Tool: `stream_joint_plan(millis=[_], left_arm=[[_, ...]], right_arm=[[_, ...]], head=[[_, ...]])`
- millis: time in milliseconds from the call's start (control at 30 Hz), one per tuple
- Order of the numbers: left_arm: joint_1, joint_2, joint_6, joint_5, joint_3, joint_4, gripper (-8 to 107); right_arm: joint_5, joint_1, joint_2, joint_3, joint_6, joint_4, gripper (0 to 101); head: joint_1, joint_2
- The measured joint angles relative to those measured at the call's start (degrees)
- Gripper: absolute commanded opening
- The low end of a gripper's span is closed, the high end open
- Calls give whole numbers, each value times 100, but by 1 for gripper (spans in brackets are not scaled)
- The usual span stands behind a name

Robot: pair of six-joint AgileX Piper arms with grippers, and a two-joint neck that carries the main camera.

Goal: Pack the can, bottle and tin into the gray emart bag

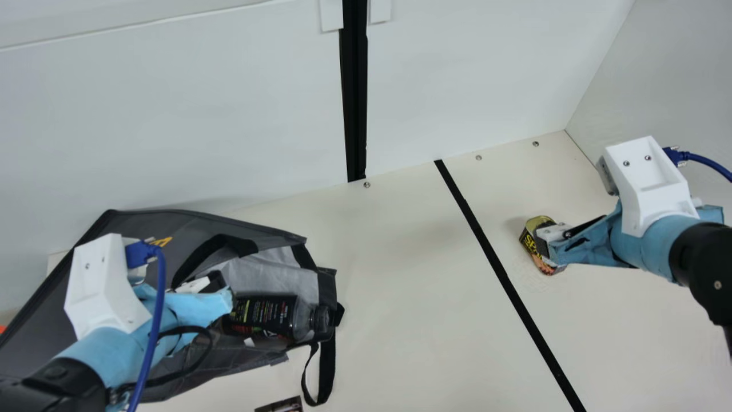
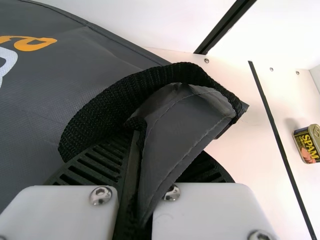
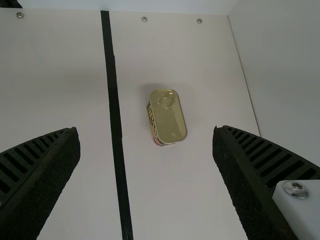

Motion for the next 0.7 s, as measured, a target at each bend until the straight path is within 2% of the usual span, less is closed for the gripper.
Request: stream_joint_plan(millis=[700], left_arm=[[0, 0, 0, 0, 0, 0, 10]], right_arm=[[-409, -243, 939, -102, -542, 192, 91]], head=[[0, 0]])
